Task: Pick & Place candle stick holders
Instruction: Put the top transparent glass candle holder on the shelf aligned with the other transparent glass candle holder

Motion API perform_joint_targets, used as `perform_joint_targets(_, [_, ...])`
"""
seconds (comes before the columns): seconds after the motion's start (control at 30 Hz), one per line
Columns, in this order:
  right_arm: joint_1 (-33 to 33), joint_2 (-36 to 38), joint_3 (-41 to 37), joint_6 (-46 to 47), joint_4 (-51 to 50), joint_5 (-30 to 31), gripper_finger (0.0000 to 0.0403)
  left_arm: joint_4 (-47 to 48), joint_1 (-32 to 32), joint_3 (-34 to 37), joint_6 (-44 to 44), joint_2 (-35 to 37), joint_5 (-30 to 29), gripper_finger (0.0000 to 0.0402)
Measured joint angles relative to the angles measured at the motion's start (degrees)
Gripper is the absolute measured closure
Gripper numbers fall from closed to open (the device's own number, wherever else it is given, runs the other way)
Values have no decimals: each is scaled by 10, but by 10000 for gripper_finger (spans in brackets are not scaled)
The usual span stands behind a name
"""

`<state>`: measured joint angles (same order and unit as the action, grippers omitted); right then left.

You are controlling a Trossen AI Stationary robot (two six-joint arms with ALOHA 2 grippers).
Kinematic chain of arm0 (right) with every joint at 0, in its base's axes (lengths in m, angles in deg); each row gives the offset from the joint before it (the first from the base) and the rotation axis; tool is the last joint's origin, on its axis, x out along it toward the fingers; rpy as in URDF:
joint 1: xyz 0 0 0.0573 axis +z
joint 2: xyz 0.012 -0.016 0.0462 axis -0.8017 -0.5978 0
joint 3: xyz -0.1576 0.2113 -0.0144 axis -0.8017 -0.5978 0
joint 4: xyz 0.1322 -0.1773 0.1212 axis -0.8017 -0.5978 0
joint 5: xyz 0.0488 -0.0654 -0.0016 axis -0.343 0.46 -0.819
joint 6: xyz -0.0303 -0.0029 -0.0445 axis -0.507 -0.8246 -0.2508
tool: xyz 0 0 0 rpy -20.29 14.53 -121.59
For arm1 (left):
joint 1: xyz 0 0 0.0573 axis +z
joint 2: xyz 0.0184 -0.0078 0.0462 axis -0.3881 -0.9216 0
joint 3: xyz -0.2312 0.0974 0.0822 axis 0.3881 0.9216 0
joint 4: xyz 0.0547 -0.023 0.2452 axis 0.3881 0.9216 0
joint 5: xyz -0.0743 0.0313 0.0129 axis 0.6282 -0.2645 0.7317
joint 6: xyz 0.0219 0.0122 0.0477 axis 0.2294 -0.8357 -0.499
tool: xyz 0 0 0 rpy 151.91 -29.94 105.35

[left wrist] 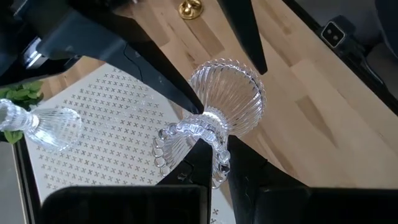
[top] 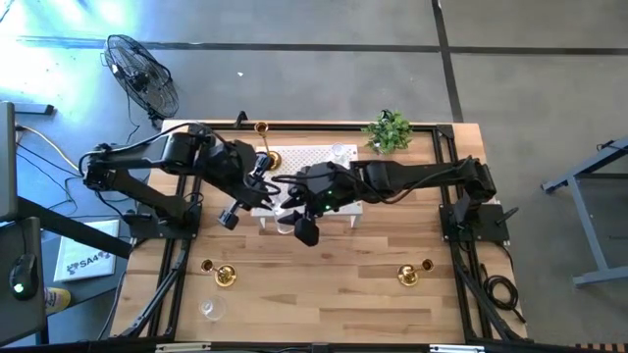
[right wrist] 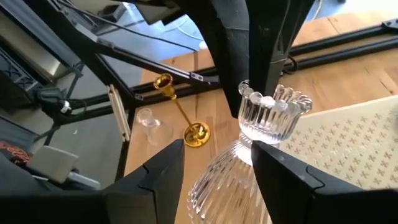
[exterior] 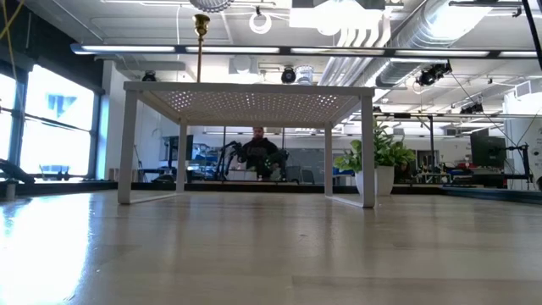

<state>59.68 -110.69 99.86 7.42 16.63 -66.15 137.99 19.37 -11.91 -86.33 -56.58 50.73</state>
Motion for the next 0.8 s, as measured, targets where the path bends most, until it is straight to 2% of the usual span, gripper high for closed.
perform_joint_targets(0.23, [0,-4,1,1,-23,65,222,-5,0,0,1,-1,-1,384])
perform_joint_targets(0.4, [0,-7,0,7,-28,85,222,-10,0,0,1,-1,2,384])
perform_joint_targets(0.8, [-4,-7,0,2,-8,80,222,-27,0,0,-9,0,8,384])
